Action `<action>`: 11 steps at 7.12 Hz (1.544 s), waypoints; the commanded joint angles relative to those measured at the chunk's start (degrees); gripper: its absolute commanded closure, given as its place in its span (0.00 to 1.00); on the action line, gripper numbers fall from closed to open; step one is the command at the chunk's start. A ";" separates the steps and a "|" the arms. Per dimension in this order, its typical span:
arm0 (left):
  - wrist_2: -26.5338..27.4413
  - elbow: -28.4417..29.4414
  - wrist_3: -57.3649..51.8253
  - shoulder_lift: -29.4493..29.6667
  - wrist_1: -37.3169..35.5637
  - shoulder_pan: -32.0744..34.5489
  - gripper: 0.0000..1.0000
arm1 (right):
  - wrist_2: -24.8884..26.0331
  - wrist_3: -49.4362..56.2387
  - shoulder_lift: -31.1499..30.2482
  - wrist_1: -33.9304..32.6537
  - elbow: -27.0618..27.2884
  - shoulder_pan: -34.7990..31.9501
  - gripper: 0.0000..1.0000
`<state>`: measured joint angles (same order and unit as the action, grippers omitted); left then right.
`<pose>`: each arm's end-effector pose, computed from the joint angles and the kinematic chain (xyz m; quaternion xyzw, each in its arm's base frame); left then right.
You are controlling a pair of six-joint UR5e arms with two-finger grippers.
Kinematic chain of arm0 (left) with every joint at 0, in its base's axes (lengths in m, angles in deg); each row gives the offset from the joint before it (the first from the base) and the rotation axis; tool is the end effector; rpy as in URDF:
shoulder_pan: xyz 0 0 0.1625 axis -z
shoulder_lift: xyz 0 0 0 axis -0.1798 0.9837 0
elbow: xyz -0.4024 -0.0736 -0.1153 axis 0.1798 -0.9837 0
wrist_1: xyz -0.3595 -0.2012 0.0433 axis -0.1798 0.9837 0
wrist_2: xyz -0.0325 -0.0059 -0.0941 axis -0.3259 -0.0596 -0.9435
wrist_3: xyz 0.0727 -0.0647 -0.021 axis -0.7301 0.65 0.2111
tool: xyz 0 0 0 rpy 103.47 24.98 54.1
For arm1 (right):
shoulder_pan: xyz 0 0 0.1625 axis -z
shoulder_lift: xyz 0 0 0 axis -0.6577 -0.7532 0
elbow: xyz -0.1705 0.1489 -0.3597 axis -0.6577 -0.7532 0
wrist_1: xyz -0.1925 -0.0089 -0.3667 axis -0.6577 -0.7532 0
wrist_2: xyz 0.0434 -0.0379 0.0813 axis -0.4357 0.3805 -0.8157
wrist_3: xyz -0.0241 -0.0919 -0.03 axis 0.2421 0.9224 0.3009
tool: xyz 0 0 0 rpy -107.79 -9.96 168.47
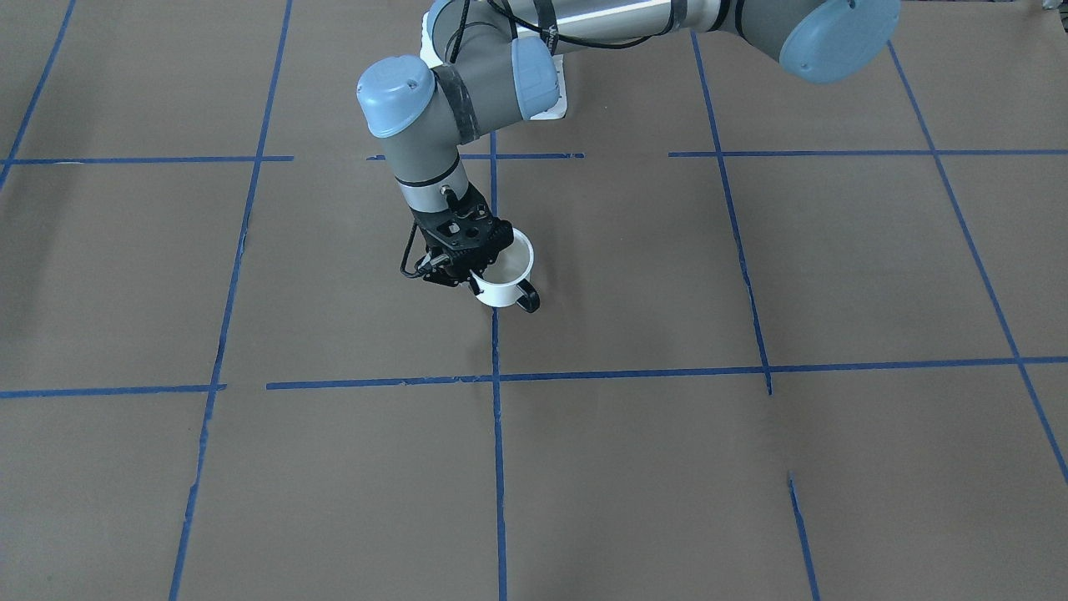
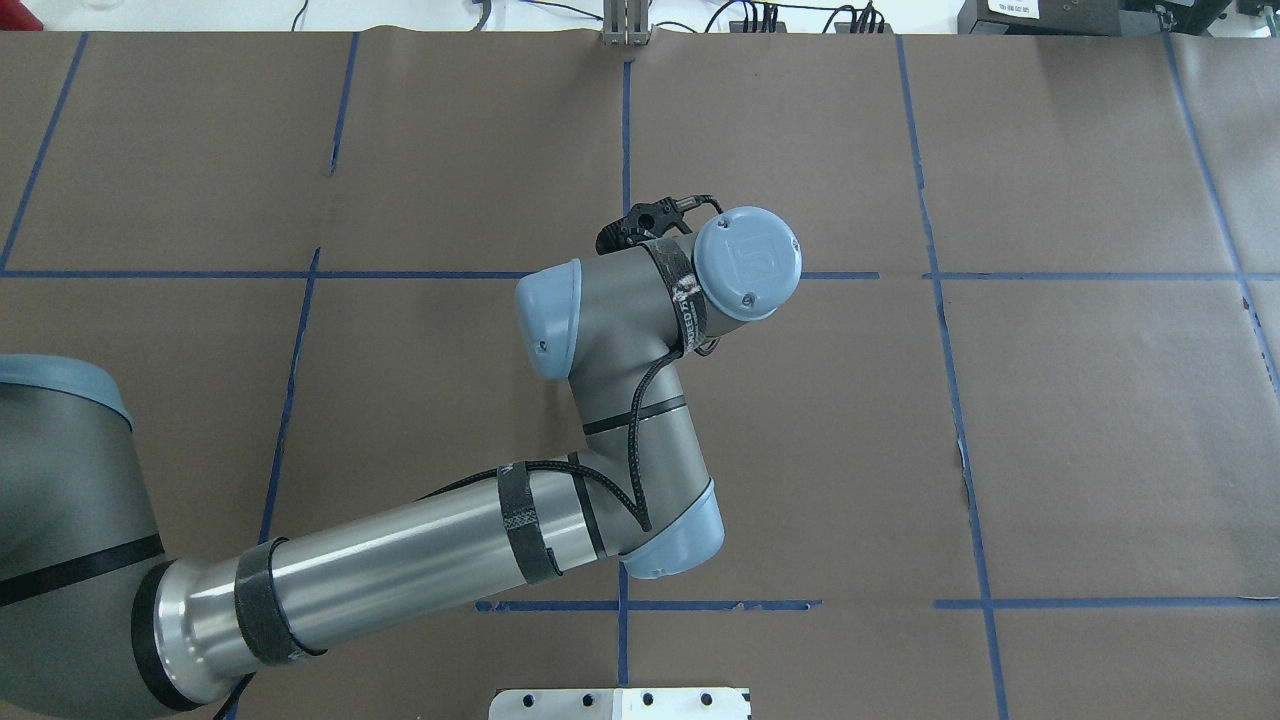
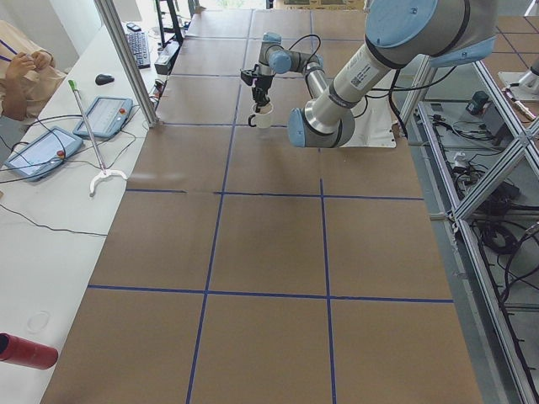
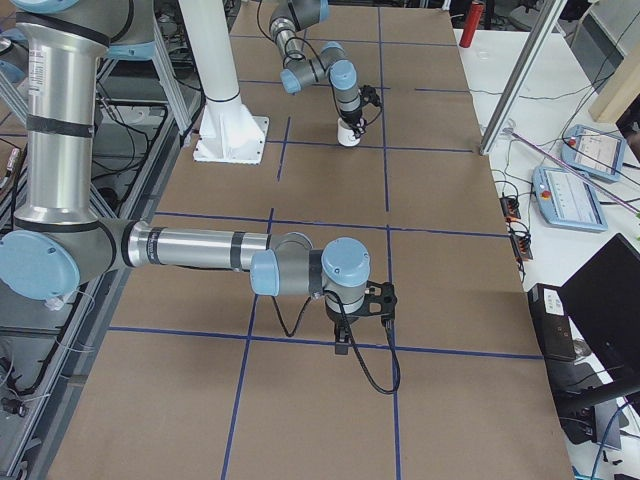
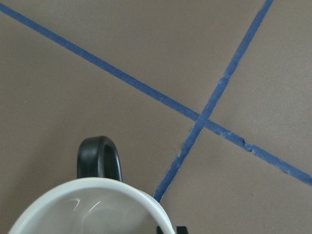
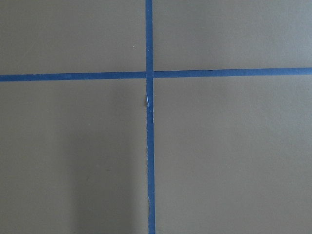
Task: Flip mug
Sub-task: 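Rotate the left wrist to turn the mug upright and lower it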
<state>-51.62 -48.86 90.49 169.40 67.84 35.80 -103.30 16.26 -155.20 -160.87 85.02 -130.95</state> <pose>0.6653 -0.4618 0.0990 0.0285 0.3033 -0.2944 0.9059 0.0619 -0.4416 0.6550 0.0136 -0.3805 0.0229 0.9244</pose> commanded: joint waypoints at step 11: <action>1.38 -5.95 -1.81 -3.11 2.13 -1.71 0.00 | 0.00 0.01 0.00 0.00 0.00 0.00 0.00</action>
<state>-50.23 -52.72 89.00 166.47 70.87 34.09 -103.31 16.27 -155.20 -160.87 85.02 -130.95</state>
